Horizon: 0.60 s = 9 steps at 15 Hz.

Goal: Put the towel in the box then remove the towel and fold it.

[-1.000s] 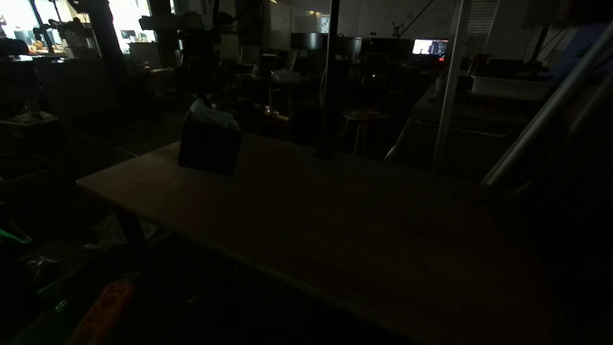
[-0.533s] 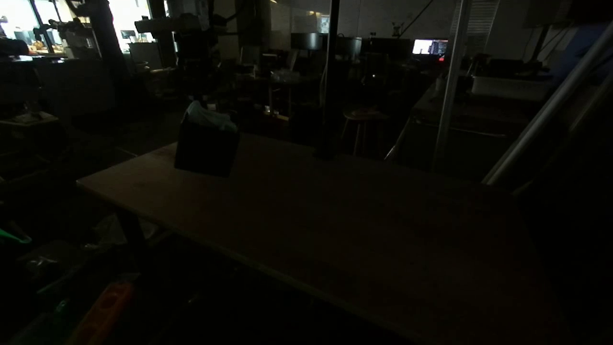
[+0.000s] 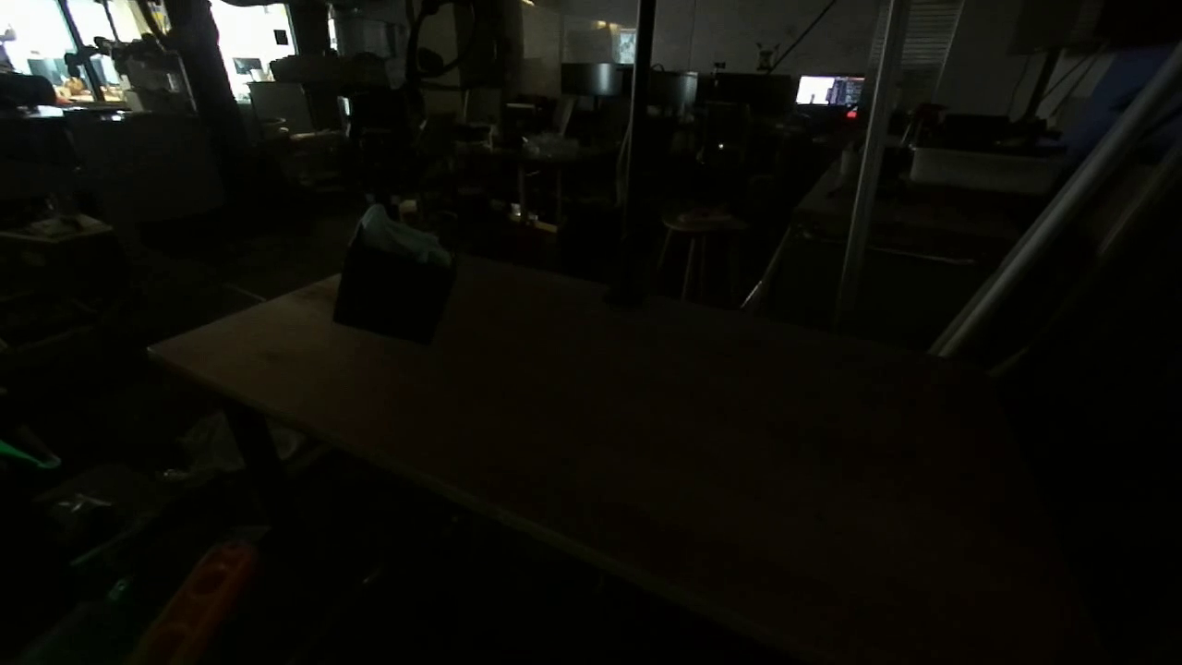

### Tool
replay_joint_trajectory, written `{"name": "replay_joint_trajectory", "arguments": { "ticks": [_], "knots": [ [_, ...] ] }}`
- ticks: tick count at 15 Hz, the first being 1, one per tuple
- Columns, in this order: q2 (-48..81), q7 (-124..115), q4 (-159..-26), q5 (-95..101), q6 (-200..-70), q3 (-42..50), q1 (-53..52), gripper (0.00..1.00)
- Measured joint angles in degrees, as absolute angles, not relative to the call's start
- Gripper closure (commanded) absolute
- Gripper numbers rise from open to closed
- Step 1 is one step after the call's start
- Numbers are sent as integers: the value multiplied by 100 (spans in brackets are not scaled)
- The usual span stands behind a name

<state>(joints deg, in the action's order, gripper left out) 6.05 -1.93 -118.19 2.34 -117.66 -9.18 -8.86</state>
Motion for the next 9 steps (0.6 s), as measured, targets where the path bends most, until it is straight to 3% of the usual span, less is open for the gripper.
{"name": "replay_joint_trajectory", "arguments": {
  "ticks": [9],
  "knots": [
    [950, -403, -11736, -19, -12123, -874, -880, 97]
  ]
}}
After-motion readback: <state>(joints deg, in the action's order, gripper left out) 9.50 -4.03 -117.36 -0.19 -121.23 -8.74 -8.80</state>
